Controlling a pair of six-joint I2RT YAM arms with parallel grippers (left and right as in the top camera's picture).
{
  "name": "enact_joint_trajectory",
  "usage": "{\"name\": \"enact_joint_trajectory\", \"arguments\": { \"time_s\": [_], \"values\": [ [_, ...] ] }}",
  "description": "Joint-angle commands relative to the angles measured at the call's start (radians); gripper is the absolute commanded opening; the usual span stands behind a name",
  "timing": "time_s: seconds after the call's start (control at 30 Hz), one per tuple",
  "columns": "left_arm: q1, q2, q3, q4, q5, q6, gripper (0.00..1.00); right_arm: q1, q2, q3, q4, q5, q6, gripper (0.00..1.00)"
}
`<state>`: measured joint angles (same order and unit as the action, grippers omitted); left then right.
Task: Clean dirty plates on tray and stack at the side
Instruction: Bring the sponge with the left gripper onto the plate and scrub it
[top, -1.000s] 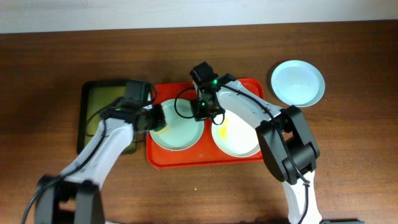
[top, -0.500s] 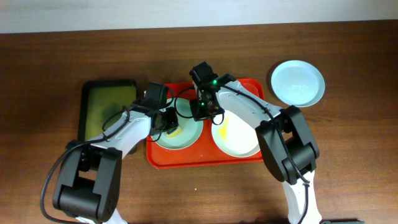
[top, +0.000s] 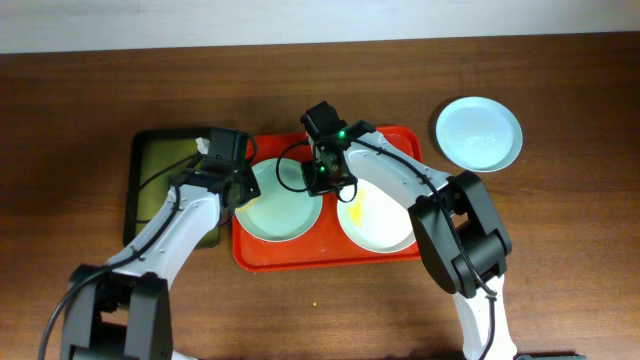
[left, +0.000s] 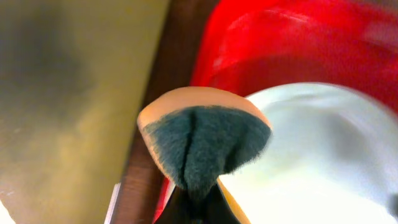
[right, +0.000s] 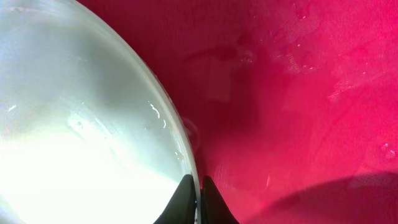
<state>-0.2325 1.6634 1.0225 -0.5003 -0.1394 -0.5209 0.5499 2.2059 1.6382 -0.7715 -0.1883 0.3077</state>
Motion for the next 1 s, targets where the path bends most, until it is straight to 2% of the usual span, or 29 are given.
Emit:
{"name": "enact_joint_trajectory", "arguments": {
  "time_s": [0.0, 0.1, 0.33, 0.6, 0.8, 0.9, 0.97],
  "values": [
    [-0.003, 0.000, -0.006, 0.042, 0.228, -0.010, 0.00, 0.000, 0.017, -0.012, -0.007, 0.042, 0.001, 0.04],
    [-0.024, 0.046, -0.006, 0.090, 0.314, -0.010, 0.00, 0.000, 0.017, -0.012, -0.002, 0.039, 0.002, 0.04],
    [-0.040, 0.169, -0.007, 0.158, 0.332, -0.063, 0.00, -0.001, 0.017, -0.012, 0.003, 0.039, 0.001, 0.04],
    [-0.048, 0.254, -0.007, 0.277, 0.477, -0.063, 0.00, -0.001, 0.017, -0.012, 0.013, 0.039, 0.001, 0.04],
    [-0.046, 0.266, -0.006, 0.228, 0.369, -0.058, 0.00, -0.001, 0.017, -0.013, 0.011, 0.039, 0.001, 0.04],
    [-0.031, 0.261, -0.006, 0.154, 0.311, 0.027, 0.00, -0.001, 0.017, -0.013, 0.008, 0.039, 0.001, 0.04],
    [-0.023, 0.245, -0.006, 0.089, 0.241, 0.029, 0.00, -0.001, 0.019, -0.013, 0.009, 0.040, 0.001, 0.04]
  ]
}}
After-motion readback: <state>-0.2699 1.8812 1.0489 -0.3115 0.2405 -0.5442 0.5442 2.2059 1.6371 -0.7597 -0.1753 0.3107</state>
